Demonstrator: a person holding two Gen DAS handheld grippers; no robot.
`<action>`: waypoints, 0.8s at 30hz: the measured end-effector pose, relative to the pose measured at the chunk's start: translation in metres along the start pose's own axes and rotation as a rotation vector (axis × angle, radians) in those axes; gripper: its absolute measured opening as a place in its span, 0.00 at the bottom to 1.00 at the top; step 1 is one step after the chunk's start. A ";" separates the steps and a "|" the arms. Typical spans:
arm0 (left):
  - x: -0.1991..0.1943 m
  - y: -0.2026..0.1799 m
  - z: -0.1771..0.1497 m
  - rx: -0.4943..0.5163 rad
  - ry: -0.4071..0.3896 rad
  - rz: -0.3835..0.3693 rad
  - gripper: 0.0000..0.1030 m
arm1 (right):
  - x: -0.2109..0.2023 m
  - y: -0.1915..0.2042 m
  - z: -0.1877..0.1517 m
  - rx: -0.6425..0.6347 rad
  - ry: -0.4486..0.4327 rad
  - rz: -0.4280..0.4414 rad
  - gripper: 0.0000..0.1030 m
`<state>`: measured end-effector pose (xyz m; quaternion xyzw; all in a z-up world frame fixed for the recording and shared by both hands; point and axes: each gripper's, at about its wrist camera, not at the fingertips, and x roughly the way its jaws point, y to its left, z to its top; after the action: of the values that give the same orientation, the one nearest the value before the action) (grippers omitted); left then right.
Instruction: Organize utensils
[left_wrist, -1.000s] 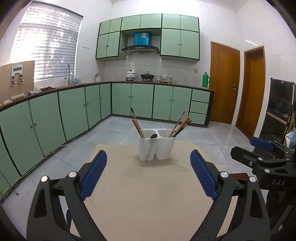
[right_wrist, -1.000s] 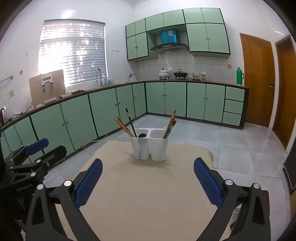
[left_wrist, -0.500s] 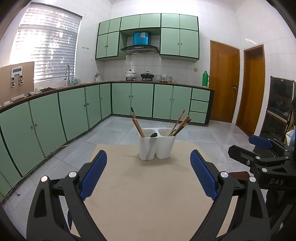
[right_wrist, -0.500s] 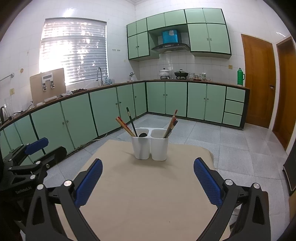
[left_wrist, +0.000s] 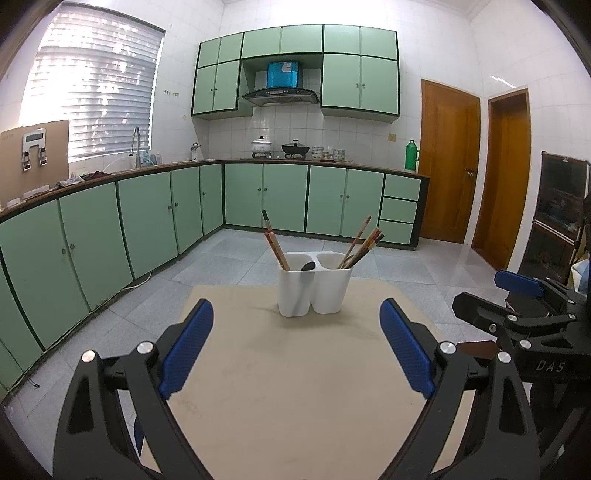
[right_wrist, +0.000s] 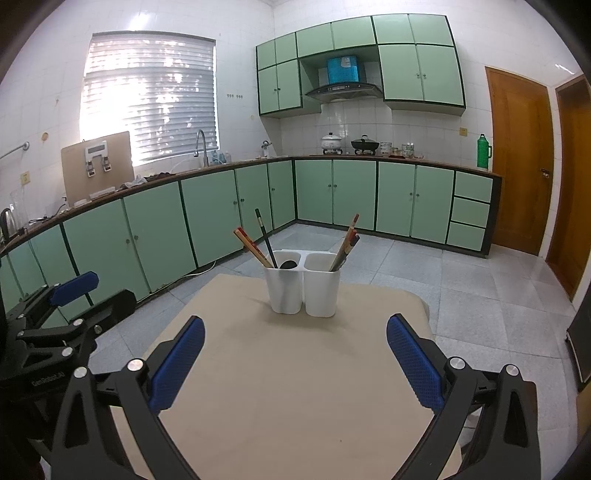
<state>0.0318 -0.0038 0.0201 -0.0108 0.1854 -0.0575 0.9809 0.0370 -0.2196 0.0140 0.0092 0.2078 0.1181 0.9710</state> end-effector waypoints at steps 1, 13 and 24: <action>0.000 0.000 0.000 0.000 0.000 0.001 0.86 | 0.000 0.000 0.000 0.000 0.000 0.000 0.94; 0.001 -0.001 0.001 -0.001 -0.001 0.001 0.86 | 0.000 0.001 0.000 -0.001 -0.001 -0.001 0.94; 0.001 0.000 0.001 -0.001 -0.003 0.004 0.86 | 0.000 0.001 0.000 -0.001 -0.001 -0.001 0.94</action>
<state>0.0332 -0.0041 0.0210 -0.0111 0.1837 -0.0556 0.9813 0.0372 -0.2186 0.0138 0.0086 0.2071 0.1177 0.9712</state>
